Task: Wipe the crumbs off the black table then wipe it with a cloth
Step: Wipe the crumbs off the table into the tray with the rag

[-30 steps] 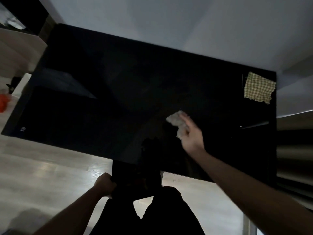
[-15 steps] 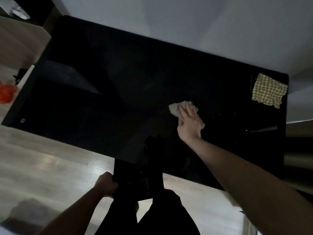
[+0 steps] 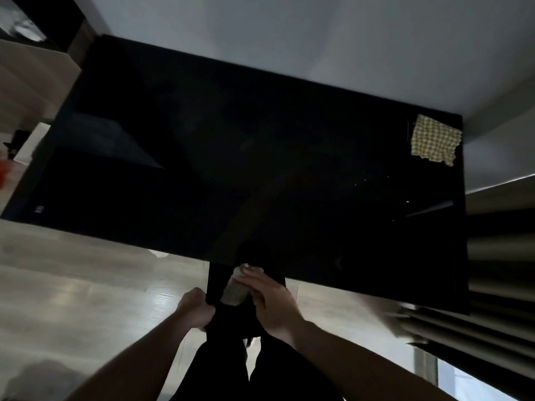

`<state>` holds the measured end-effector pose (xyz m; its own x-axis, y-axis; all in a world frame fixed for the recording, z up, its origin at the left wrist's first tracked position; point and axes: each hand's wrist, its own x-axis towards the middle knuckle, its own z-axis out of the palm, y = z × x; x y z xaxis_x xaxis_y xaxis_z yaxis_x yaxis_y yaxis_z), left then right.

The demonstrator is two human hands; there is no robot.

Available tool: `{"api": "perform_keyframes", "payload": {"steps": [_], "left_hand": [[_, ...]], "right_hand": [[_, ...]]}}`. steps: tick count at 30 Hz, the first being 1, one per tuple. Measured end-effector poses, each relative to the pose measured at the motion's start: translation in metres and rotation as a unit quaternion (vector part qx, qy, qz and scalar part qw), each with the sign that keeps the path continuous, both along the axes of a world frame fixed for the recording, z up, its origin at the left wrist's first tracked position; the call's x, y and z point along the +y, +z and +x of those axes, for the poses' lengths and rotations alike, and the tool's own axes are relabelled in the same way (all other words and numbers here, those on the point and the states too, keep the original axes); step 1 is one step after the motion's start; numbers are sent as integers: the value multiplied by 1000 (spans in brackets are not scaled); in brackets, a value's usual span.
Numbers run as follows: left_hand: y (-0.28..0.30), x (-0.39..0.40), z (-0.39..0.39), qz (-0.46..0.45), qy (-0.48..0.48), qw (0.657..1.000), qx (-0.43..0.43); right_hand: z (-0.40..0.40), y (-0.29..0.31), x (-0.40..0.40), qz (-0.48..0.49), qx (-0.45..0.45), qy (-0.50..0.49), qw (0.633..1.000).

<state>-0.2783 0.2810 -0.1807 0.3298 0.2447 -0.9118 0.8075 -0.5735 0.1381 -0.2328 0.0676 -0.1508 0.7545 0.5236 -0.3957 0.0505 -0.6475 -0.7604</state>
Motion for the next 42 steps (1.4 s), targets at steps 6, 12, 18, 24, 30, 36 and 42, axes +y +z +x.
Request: {"api": "perform_keyframes", "payload": {"steps": [6,12,18,24,30,36,42], "left_hand": [[1,-10,-4,1,-17,1000,-2],[4,-24,-6,2,-9,1000,-16],[4,-50,-2,30,-26,999,-13],[-6,-77,1,26,6,1000,-11],[-12,-99,3,18,24,999,14],[-22,-109,-1,3,45,999,8],[-13,-119,4,-4,30,1000,8]], "right_hand": [[-8,20,-34,67,11,-115,991],[34,37,-94,133,-23,-278,951],[108,51,-179,35,-118,-364,923],[193,12,-272,-33,-163,-380,910],[265,-24,-320,-144,-124,-311,931],[244,-48,-297,-279,-149,-202,927],[146,-45,-243,-190,-192,-187,945]]}}
